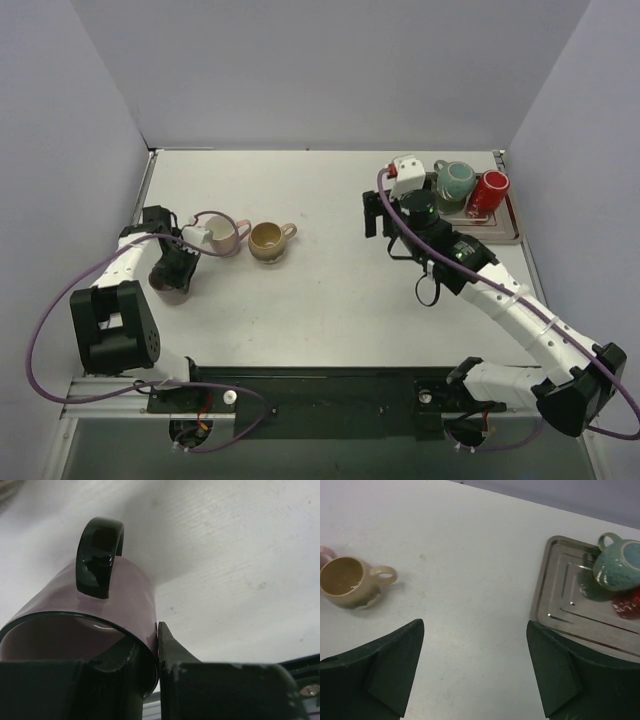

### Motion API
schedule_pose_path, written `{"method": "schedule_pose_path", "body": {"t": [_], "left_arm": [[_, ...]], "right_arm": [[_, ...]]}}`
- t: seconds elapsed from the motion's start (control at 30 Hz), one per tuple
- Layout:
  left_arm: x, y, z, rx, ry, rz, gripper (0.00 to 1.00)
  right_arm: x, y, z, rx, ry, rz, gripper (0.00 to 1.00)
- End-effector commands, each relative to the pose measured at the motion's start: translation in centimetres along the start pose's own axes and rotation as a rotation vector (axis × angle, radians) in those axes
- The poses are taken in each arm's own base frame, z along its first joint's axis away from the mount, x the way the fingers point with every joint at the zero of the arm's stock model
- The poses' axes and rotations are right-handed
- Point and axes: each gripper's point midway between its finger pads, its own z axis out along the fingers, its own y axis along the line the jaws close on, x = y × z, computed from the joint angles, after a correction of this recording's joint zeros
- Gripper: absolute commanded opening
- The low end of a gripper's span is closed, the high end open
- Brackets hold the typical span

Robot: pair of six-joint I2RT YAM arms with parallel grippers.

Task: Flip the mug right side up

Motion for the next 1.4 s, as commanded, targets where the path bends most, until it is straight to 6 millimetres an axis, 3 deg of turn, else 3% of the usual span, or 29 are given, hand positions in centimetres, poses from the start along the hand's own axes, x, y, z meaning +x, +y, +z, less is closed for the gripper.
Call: {"method": "schedule_pose_path", "body": {"t": [0.0,0.03,0.07,0.13,0.17,0.2,0.23,0.27,0.3,0.33,0.37,0.4,0.43,0.47,0.5,0.63,0.73,0.83,1.17,1.3,1.37], "left_arm": [[-2.7,2.6,0.7,-0.045,-0.083,0.026,0.19],[-2.6,2.4,1.0,-0.027,-0.071,0.024,0.33],[-2.4,2.2,1.1,-0.010,-0.061,0.025,0.36],[-2.5,2.0,0.5,0.011,-0.066,0.032,0.47],[-2.7,1.9,0.0,0.019,-0.084,0.034,0.55],[-2.9,1.8,-1.0,0.026,-0.091,0.035,0.60],[-3.1,1.7,-1.7,0.035,-0.110,0.040,0.71],[-3.4,1.6,-3.1,0.034,-0.123,0.046,0.74],[-3.7,1.4,-3.9,0.042,-0.139,0.052,0.80],[-4.1,1.3,-5.6,0.030,-0.165,0.060,0.80],[-4.5,1.1,-6.3,0.040,-0.184,0.064,0.81],[-4.8,1.1,-7.7,0.030,-0.203,0.065,0.82],[-5.1,1.0,-8.4,0.027,-0.215,0.062,0.83],[-5.5,1.1,-9.5,0.018,-0.234,0.058,0.84],[-5.9,0.9,-10.1,0.022,-0.252,0.054,0.84],[-7.5,0.5,-12.4,0.037,-0.319,0.014,0.84],[-8.7,0.1,-13.7,0.061,-0.367,0.008,0.84],[-9.2,0.2,-13.8,0.070,-0.371,-0.004,0.85],[-9.9,0.1,-14.1,0.065,-0.382,0.010,0.85],[-9.7,-0.2,-14.1,0.065,-0.383,0.019,0.85],[-9.9,-0.1,-14.1,0.064,-0.388,0.022,0.85]], "right_arm": [[-1.4,-5.5,0.8,0.114,0.073,0.057,0.78],[-1.7,-7.6,1.7,0.167,0.089,0.076,0.79],[-1.4,-8.9,2.0,0.194,0.120,0.087,0.79],[-1.4,-14.0,3.2,0.292,0.163,0.135,0.79],[-1.4,-14.5,4.9,0.278,0.191,0.141,0.79],[-0.8,-17.0,5.2,0.322,0.222,0.145,0.79],[-0.4,-18.4,7.0,0.341,0.270,0.141,0.79],[0.8,-20.8,9.0,0.376,0.330,0.128,0.79],[0.7,-21.9,9.4,0.394,0.358,0.116,0.79],[3.2,-24.2,11.5,0.430,0.436,0.118,0.79],[2.2,-25.7,11.9,0.448,0.439,0.106,0.78],[5.0,-27.6,13.9,0.463,0.513,0.110,0.78],[3.5,-28.4,14.6,0.460,0.490,0.112,0.78],[6.6,-30.2,16.1,0.462,0.556,0.132,0.77],[5.7,-30.8,17.2,0.448,0.526,0.141,0.77],[6.8,-33.9,20.1,0.487,0.512,0.117,0.77],[7.0,-34.2,21.5,0.452,0.485,0.079,0.77],[7.5,-33.5,22.7,0.401,0.471,0.073,0.77],[11.7,-35.4,23.5,0.474,0.578,0.032,0.76],[13.3,-32.6,23.0,0.362,0.646,0.043,0.68],[13.2,-31.5,22.2,0.341,0.660,0.038,0.66]]}}
